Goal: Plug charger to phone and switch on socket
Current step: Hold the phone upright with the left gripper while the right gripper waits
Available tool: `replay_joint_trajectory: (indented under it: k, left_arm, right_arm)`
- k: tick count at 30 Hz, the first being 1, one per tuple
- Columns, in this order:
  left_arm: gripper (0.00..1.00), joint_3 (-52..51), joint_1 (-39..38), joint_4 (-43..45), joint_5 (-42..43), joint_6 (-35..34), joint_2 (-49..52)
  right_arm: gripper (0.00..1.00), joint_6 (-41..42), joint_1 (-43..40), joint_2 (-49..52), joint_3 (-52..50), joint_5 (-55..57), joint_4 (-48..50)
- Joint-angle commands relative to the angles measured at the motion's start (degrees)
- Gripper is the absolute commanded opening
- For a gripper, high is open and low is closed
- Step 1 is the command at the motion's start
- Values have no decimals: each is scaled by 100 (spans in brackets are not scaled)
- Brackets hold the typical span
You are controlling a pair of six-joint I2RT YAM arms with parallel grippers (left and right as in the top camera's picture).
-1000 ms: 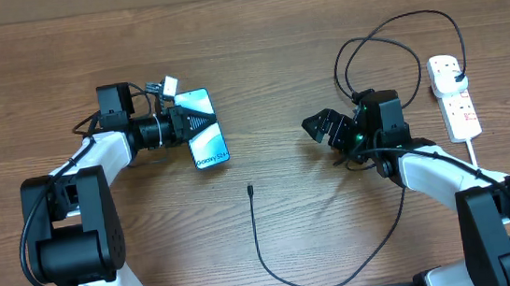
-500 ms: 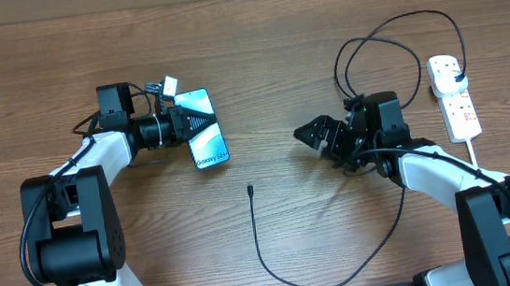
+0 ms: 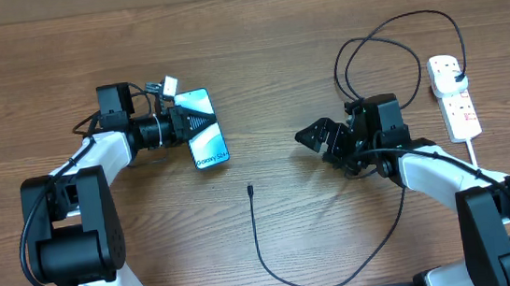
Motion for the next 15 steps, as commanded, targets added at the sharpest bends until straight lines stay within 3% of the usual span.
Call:
replay_joint_trajectory:
  k: [1,15]
  left_arm:
    - [4,22,-7,22,94,-76,-175]
    - [4,22,-7,22,94,-76,-175]
  right_arm:
    - [100,11,7,15,7,243,11]
    - [100,-28,7,15,7,424,-334]
